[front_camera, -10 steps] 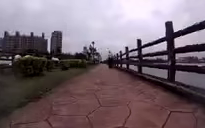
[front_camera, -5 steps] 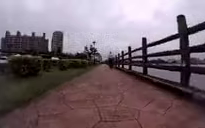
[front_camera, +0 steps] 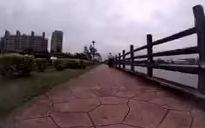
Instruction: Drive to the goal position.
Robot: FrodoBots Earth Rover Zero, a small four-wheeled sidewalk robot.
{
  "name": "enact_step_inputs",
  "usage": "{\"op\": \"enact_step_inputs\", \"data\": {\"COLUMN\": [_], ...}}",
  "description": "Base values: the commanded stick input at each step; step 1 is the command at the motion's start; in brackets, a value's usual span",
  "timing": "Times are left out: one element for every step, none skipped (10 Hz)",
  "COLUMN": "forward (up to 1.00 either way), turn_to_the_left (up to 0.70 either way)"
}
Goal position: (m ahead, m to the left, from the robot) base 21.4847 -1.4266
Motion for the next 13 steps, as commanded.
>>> {"op": "enact_step_inputs", "data": {"forward": [1.0, 1.0, 1.0, 1.0, 1.0, 1.0, 1.0, 1.0, 1.0, 1.0, 1.0, 1.0, 1.0], "turn_to_the_left": [0.0, 0.14, 0.29, 0.34, 0.13, 0.0, 0.0, 0.0, 0.0, 0.0, 0.0, 0.0, 0.0]}}
